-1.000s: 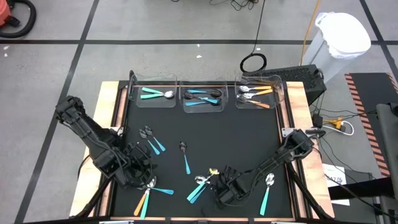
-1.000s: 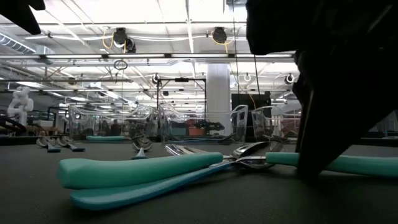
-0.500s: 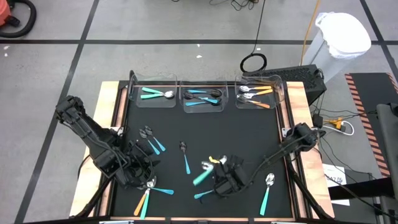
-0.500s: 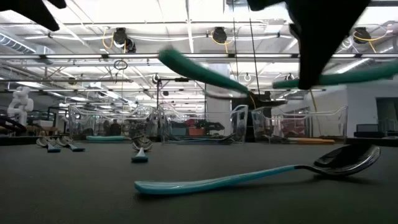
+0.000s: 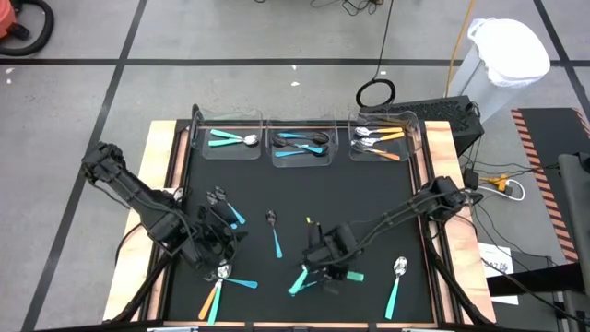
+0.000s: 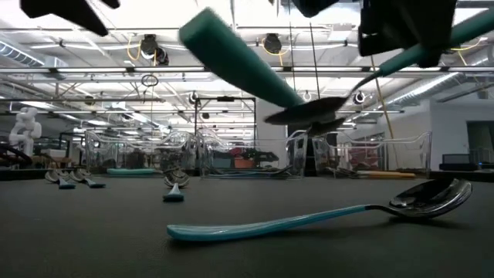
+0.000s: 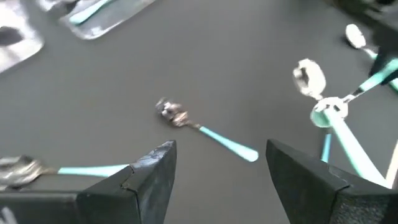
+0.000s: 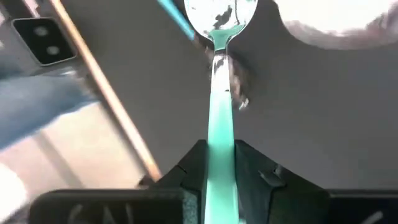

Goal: Sort silverware by color (type)
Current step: Put the light blue spoon into the left transparent bin

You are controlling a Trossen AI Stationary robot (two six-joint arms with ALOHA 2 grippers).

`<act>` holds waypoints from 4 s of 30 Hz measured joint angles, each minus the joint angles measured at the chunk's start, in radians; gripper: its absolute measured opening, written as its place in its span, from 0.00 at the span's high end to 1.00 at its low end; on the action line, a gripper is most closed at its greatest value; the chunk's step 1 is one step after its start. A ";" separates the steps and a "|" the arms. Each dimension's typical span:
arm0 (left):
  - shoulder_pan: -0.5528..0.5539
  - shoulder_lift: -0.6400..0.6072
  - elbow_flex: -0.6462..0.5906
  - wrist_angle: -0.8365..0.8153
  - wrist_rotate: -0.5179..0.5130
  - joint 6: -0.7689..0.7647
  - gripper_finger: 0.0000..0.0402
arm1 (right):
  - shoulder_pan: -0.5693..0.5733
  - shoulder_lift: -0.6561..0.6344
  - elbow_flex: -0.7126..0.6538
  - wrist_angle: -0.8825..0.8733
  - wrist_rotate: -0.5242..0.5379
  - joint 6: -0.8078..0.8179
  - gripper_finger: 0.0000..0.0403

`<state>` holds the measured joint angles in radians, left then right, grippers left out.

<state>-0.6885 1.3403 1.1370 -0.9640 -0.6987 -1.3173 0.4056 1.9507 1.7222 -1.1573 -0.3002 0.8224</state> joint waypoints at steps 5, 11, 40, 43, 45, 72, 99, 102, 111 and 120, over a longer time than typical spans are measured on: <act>0.032 0.000 0.000 0.110 0.000 0.165 0.38 | -0.066 0.000 0.000 -0.039 -0.146 0.076 0.87; 0.064 0.000 0.000 0.132 -0.047 0.353 0.38 | -0.110 0.000 0.000 0.071 -0.149 0.003 0.86; 0.122 -0.243 0.000 0.121 -0.165 0.232 0.38 | -0.286 -0.080 0.001 0.777 0.474 -0.304 0.86; 0.131 -0.272 0.001 0.099 -0.173 0.232 0.38 | -0.302 -0.080 0.001 0.867 0.524 -0.391 0.86; 0.141 -0.286 0.001 0.099 -0.181 0.232 0.38 | -0.316 -0.079 0.001 0.938 0.536 -0.451 0.86; 0.344 -0.298 0.001 0.379 -0.220 0.651 0.38 | -0.415 -0.078 0.001 1.307 0.415 -0.824 0.86; 0.374 -0.307 0.000 0.496 -0.220 0.777 0.48 | -0.433 -0.079 0.001 1.418 0.350 -0.915 0.86; 0.374 -0.307 0.000 0.509 -0.223 0.776 0.48 | -0.434 -0.079 0.001 1.411 0.350 -0.927 0.86; 0.371 -0.321 -0.002 0.562 -0.217 0.777 0.48 | -0.426 -0.082 0.005 1.361 0.351 -0.921 0.86; 0.344 -0.359 0.001 0.690 -0.256 0.921 0.48 | -0.415 -0.088 -0.001 1.303 0.390 -0.930 0.86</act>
<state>-0.3448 0.9808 1.1381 -0.2745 -0.9546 -0.3962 -0.0090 1.8628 1.7213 0.1452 0.0897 -0.1074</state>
